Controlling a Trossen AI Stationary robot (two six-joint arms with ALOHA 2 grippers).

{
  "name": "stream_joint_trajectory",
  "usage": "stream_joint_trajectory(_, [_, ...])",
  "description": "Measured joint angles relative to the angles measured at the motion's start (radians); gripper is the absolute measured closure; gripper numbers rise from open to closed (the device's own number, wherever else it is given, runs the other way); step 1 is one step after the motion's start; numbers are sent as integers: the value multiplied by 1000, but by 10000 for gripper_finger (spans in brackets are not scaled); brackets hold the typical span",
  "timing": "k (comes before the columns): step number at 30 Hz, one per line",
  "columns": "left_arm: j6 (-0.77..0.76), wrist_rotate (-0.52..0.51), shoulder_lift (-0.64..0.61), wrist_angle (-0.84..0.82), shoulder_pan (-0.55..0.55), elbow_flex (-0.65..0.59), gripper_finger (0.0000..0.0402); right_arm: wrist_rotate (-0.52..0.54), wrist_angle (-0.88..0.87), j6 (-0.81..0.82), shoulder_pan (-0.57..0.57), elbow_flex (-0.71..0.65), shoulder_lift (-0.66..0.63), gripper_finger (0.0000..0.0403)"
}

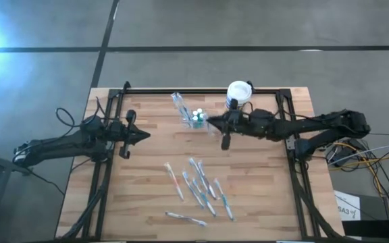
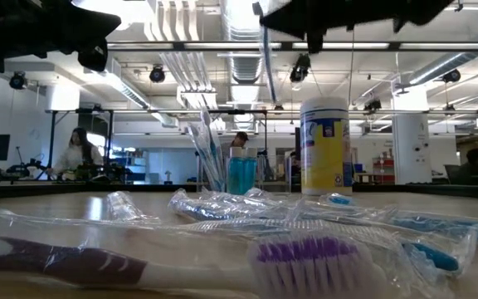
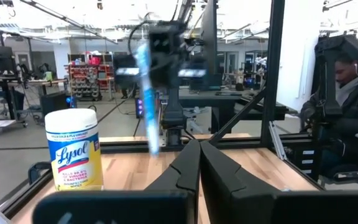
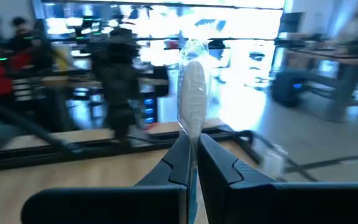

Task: Pick & Place toothbrushing station
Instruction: Put the blue toothbrush into the transparent toothbrush holder

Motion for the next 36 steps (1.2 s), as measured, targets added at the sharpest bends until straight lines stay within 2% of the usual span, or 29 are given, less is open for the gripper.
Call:
stream_joint_trajectory(6, [14, 0, 0, 0, 0, 0, 387, 112, 324, 10, -98, -98, 143, 392])
stream_joint_trajectory(11, [15, 0, 0, 0, 0, 0, 391, 260, 470, -12, -150, -111, 300, 392])
stream_joint_trajectory(15, [18, 0, 0, 0, 0, 0, 391, 331, 604, -64, -156, -110, 392, 392])
stream_joint_trajectory(22, [18, -1, 3, 0, 0, -2, 390, 412, 637, -79, -154, -110, 451, 392])
stream_joint_trajectory(36, [19, -4, 5, 0, 0, -2, 392, 440, 633, -67, -155, -112, 530, 391])
